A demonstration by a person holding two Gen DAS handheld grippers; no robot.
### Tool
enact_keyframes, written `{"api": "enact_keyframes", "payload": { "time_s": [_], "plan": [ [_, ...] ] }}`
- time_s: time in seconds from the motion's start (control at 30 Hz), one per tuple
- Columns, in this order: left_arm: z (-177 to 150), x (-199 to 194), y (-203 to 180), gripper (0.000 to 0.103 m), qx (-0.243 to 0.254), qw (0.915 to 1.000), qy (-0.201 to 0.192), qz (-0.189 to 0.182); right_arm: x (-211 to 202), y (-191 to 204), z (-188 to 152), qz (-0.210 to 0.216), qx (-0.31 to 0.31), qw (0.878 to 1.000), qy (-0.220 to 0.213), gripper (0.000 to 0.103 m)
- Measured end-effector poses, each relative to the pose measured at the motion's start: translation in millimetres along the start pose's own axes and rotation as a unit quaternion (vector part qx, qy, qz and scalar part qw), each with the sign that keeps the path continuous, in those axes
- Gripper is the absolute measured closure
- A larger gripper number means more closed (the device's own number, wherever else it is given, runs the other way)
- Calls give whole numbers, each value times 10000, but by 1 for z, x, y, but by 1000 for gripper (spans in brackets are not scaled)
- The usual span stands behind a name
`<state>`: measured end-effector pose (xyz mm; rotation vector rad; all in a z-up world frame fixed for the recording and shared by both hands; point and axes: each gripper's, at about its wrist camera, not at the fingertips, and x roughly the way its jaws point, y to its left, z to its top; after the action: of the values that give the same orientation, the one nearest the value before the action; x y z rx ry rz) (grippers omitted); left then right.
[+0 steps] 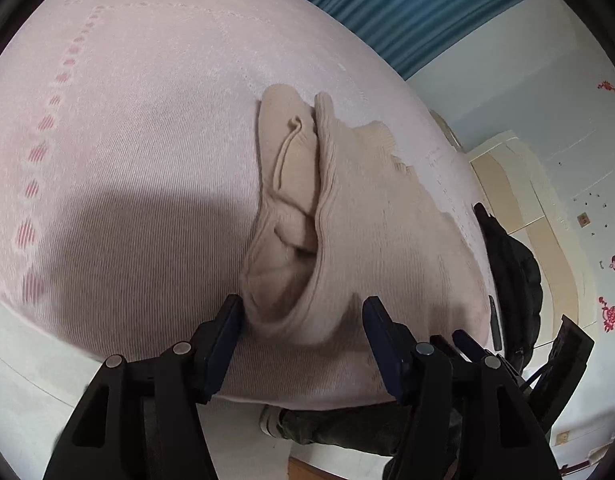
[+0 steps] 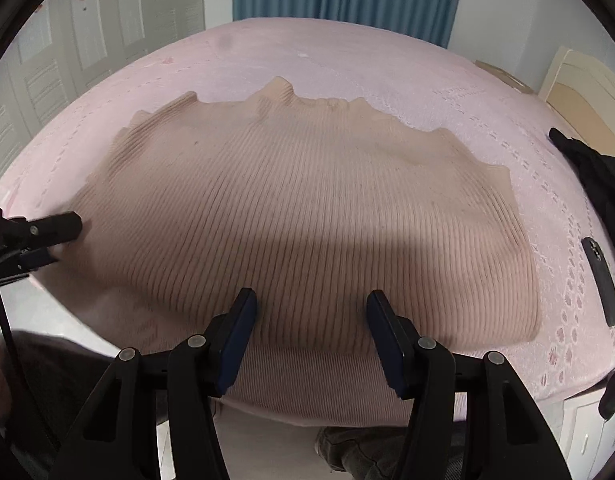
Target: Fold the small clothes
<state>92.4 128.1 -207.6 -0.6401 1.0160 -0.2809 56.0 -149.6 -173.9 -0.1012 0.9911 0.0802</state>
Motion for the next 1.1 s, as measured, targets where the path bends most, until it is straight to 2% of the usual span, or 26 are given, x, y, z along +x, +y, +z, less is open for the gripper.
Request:
{"api": "enact_keyframes", "payload": {
  "time_s": [0.17, 0.3, 0.4, 0.43, 0.47, 0.5, 0.53, 0.6, 0.7, 0.8, 0.83, 0.9, 1.0, 1.1],
  "plan": [
    [7, 13, -8, 37, -142, 9998, -100, -38, -11, -21, -1, 299, 354, 9988, -153, 47],
    [15, 25, -16, 36, -221, 9995, -204, -15, -16, -43, 0, 434, 690, 9965, -200, 47],
    [27, 38, -19, 37, -502, 9980, -289, -235, -22, -63, -1, 419, 913, 9946, -270, 47],
    [31, 41, -18, 46, -565, 9976, -256, -295, -24, -71, -1, 411, 1006, 9936, -296, 47],
    [34, 45, -17, 64, -624, 9974, -202, -303, -27, -78, 0, 395, 1076, 9929, -319, 47],
    [38, 50, -18, 75, -707, 9971, -139, -232, -29, -84, 0, 362, 1127, 9924, -335, 47],
    [40, 53, -20, 83, -775, 9967, -164, -186, -30, -90, 1, 292, 1159, 9923, -321, 47],
    [44, 50, -31, 85, -751, 9967, -308, -22, -34, -101, 1, 69, 1207, 9922, -314, 48],
    [47, 38, -66, 85, -315, 9970, -558, 425, -45, -117, 0, -136, 1198, 9918, -431, 48],
    [48, 29, -116, 85, 338, 9908, -749, 1080, -55, -141, -5, -315, 1315, 9896, -496, 48],
    [48, 28, -142, 85, 682, 9828, -811, 1513, -59, -153, -7, -342, 1436, 9877, -507, 48],
    [46, 29, -173, 85, 1051, 9722, -846, 1914, -64, -174, -12, -358, 1649, 9844, -500, 48],
    [34, 34, -230, 85, 1656, 9563, -939, 2219, -76, -203, -20, -376, 1883, 9800, -522, 48],
    [18, 47, -284, 85, 2196, 9453, -906, 2237, -89, -225, -30, -623, 1933, 9775, -561, 48]
  ]
}}
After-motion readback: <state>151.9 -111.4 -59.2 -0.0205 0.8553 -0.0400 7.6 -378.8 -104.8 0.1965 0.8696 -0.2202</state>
